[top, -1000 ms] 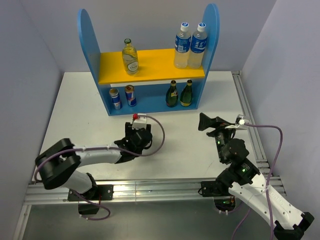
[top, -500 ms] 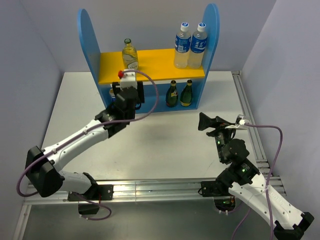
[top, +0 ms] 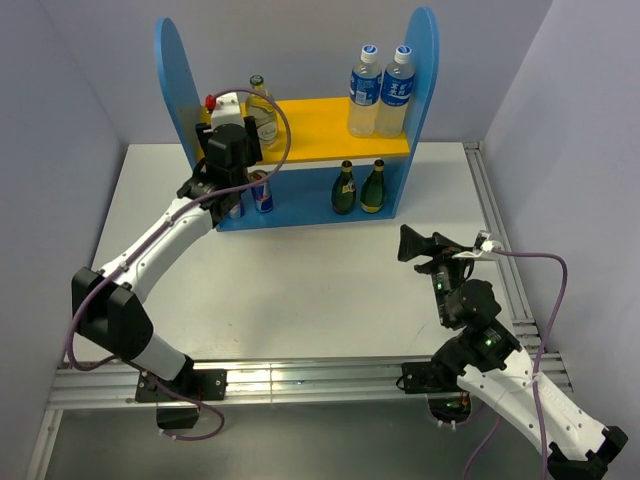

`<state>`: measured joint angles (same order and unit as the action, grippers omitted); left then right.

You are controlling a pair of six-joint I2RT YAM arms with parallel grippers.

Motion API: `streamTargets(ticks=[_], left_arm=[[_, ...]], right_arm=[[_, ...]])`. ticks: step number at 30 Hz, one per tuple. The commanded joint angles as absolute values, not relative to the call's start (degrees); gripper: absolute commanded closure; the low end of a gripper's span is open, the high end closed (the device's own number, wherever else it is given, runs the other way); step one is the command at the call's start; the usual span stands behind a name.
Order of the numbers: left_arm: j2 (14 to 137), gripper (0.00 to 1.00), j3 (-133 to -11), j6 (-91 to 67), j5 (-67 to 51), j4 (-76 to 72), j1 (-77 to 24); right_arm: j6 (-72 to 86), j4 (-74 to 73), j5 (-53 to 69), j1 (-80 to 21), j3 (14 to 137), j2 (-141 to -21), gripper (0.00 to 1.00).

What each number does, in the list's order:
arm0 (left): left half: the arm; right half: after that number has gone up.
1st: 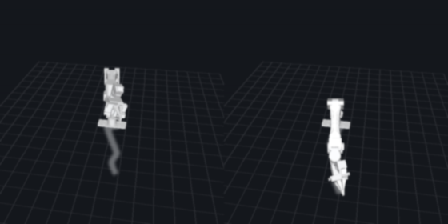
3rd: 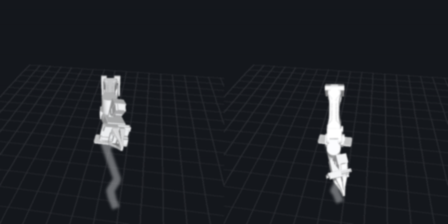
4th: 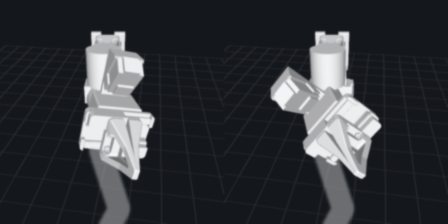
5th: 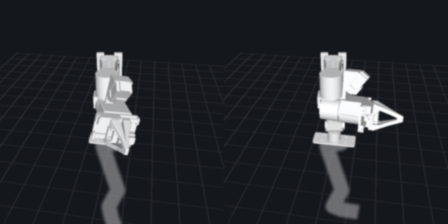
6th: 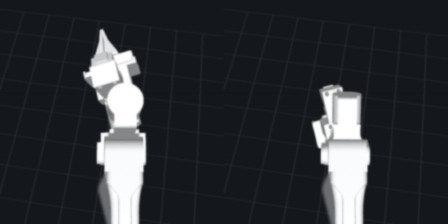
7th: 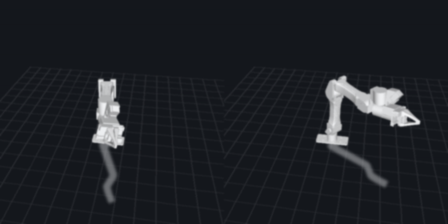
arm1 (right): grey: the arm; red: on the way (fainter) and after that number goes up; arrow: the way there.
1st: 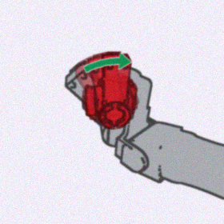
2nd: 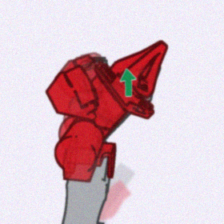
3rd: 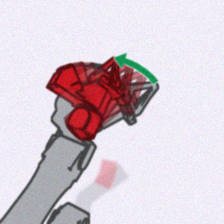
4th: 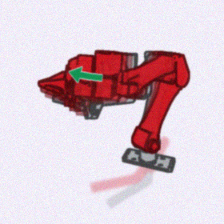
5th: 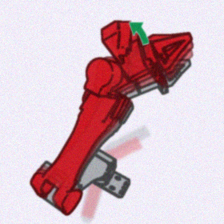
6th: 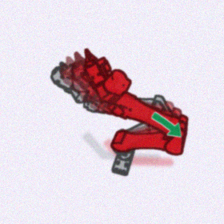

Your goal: Place and organize the beverage onto the shelf

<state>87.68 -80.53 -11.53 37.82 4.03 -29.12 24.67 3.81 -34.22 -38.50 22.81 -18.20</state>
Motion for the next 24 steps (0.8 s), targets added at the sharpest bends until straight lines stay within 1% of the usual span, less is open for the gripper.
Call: streamTargets(ticks=[1, 11, 12, 13, 14, 15, 16, 18, 19, 21, 23, 24], left_arm=[[87.5, 1.00, -83.4, -12.2, 35.0, -3.2, -26.8], [91.1, 0.99, -85.3, -13.8, 33.0, -3.0, -24.3], [91.1, 0.89, -85.3, -13.8, 32.7, -2.6, -24.3], [91.1, 0.81, -85.2, -13.6, 31.9, -2.6, -24.3], [91.1, 0.72, -85.1, -13.5, 31.9, -2.5, -24.3], [91.0, 0.50, -84.5, -13.5, 31.8, -2.8, -24.3], [90.9, 0.41, -84.3, -13.5, 32.0, -3.0, -24.3], [90.4, 0.29, -83.6, -13.5, 32.1, -3.2, -24.4], [90.3, 0.15, -83.5, -13.5, 32.2, -2.9, -24.3], [89.6, 0.08, -82.9, -13.0, 33.4, -3.1, -24.8], [89.0, 0.04, -82.2, -12.4, 34.8, -3.1, -25.5], [88.5, 0.03, -81.9, -12.2, 35.0, -3.2, -25.7]], right_arm=[[25.2, 5.3, -34.3, -38.8, 22.1, -17.3, 0.00], [25.3, 5.3, -34.5, -38.8, 22.0, -17.8, 0.00], [25.3, 5.3, -34.4, -38.8, 22.0, -17.8, 0.00], [25.3, 5.3, -34.4, -38.8, 21.9, -17.8, 0.00], [25.3, 5.3, -34.4, -38.8, 21.9, -17.8, 0.00], [25.5, 5.4, -34.3, -38.8, 21.8, -17.8, 0.00], [25.5, 5.4, -34.3, -38.8, 21.8, -17.8, 0.00], [25.6, 5.2, -34.4, -38.8, 21.8, -17.8, 0.00], [25.6, 5.1, -34.4, -38.8, 21.8, -17.8, 0.00], [25.6, 5.1, -34.4, -38.8, 21.8, -17.5, 0.00], [25.6, 5.0, -34.4, -38.8, 21.7, -17.3, 0.00], [25.7, 4.9, -34.3, -38.8, 21.7, -17.3, 0.00]])
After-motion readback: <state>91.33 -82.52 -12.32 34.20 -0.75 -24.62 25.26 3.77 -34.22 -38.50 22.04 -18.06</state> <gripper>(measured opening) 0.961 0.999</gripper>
